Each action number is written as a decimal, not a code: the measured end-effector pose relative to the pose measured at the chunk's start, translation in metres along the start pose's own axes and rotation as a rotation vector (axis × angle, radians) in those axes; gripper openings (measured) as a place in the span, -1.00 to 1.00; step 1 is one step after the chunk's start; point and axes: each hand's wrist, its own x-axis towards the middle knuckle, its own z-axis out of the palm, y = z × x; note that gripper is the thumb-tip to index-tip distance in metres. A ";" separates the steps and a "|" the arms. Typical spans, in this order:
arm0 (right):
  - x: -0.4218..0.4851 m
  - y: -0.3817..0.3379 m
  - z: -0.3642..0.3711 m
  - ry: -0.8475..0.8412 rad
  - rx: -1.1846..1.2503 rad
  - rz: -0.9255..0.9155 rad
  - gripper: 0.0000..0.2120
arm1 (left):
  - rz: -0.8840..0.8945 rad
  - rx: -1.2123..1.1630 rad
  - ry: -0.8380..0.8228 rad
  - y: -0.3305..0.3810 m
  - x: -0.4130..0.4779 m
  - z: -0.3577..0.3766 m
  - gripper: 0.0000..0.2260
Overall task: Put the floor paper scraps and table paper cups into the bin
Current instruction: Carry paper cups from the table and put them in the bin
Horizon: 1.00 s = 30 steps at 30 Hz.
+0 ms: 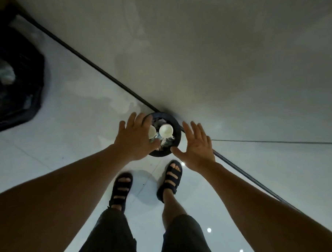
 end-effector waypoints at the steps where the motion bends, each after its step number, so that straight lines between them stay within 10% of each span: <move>1: -0.018 -0.003 -0.014 0.006 0.003 0.023 -0.16 | 0.011 -0.015 -0.004 0.008 -0.008 -0.018 -0.29; 16: -0.342 -0.023 -0.078 0.312 0.338 0.695 -0.20 | 0.602 0.273 -0.138 0.179 -0.163 -0.147 -0.29; 30: -0.698 0.001 0.103 0.632 0.737 1.319 -0.21 | 1.297 0.576 -0.205 0.421 -0.463 0.000 -0.31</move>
